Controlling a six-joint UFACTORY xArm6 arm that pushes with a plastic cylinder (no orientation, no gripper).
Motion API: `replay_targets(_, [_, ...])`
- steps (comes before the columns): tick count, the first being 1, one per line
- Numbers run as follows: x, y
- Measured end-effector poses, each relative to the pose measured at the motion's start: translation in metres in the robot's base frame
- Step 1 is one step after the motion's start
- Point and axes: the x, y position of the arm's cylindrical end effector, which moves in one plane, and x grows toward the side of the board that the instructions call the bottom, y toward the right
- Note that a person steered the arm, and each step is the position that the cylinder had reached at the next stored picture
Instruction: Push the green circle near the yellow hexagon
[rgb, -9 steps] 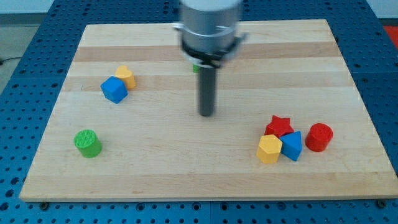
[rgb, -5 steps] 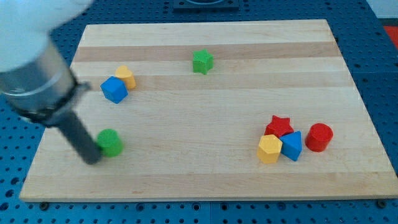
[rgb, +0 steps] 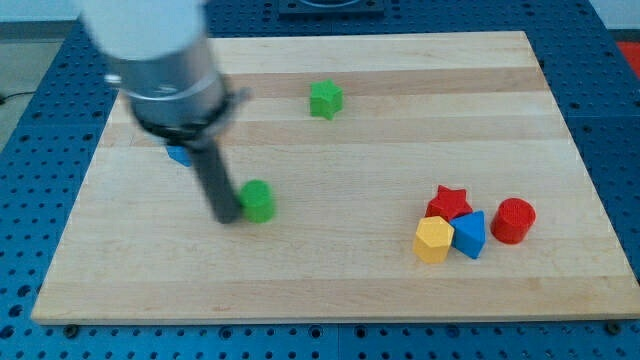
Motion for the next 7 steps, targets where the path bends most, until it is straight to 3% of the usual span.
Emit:
replay_targets(2, [-0.035,0.004])
replay_targets(3, [-0.032,0.06])
replay_targets(4, [0.009,0.137])
replay_targets(5, [0.017,0.132])
replay_targets(7, [-0.007,-0.063])
